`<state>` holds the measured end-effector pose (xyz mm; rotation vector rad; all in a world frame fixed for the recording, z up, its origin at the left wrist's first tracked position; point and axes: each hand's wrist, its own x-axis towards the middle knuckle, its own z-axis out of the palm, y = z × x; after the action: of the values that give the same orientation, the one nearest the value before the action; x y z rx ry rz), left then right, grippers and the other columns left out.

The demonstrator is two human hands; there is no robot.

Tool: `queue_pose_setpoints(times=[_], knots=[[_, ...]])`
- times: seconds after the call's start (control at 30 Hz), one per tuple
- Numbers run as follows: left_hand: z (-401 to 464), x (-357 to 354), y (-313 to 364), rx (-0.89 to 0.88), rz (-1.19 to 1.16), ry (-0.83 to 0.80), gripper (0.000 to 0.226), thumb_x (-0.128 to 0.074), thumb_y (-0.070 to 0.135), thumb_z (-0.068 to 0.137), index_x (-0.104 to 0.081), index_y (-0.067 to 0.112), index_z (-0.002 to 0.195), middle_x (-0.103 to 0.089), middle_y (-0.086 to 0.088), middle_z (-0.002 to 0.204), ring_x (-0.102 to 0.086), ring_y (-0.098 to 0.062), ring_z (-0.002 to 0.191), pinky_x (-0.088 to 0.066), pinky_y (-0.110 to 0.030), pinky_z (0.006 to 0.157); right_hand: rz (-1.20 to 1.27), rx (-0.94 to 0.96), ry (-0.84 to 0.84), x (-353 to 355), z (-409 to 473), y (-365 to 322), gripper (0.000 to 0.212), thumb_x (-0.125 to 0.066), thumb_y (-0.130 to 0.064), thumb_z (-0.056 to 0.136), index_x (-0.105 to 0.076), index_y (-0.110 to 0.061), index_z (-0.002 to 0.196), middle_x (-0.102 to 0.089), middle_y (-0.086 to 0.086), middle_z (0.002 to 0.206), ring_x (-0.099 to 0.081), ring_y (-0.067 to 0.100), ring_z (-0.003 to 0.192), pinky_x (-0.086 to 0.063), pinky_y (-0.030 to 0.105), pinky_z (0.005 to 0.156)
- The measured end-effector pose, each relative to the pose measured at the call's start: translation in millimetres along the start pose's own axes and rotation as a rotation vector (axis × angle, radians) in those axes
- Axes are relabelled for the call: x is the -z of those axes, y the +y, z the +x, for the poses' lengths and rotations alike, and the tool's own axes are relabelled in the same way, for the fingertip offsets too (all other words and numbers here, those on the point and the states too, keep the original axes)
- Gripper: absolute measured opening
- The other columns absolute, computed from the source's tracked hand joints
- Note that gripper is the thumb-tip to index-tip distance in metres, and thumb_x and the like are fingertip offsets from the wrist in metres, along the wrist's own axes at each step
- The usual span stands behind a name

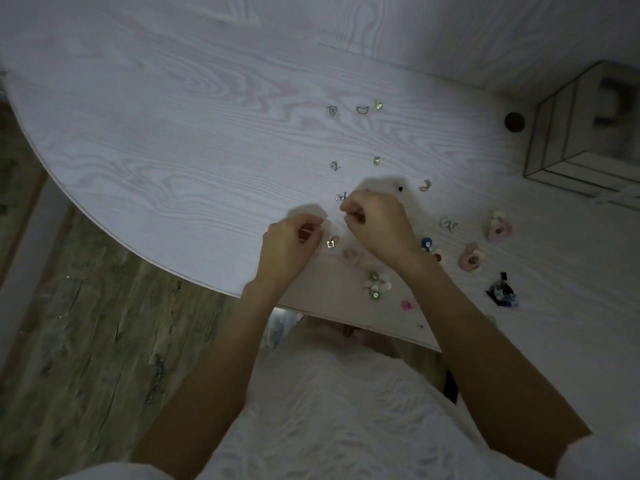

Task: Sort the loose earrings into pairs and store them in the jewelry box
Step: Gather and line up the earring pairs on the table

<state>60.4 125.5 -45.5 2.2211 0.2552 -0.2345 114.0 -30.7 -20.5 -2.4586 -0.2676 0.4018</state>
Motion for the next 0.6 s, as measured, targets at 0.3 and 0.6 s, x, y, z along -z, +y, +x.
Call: queue_pose_setpoints(times=[0.3, 0.6], knots=[[100.0, 28.0, 11.3, -0.108, 0.019, 0.13, 0.014, -0.061, 0.019, 0.087, -0.069, 0.016, 0.098, -0.07, 0.002, 0.098, -0.063, -0.01, 0.084, -0.048, -0.018, 0.076, -0.083, 0.047, 0.104, 59.2, 94.4, 44.2, 0.023, -0.055, -0.005, 0.085, -0.068, -0.013, 0.103, -0.067, 0.008, 0.105, -0.06, 0.023, 0.098, -0.046, 0.028, 0.086], [187.8, 6.8, 31.3, -0.323, 0.262, 0.087, 0.034, -0.06, 0.018, 0.085, -0.061, 0.011, 0.118, -0.061, -0.012, 0.12, -0.055, -0.032, 0.106, -0.037, -0.03, 0.091, -0.385, 0.207, 0.059, 47.4, 159.5, 41.8, 0.032, -0.052, -0.008, 0.086, -0.064, -0.015, 0.115, -0.057, 0.003, 0.129, -0.039, 0.028, 0.124, -0.028, 0.037, 0.096]])
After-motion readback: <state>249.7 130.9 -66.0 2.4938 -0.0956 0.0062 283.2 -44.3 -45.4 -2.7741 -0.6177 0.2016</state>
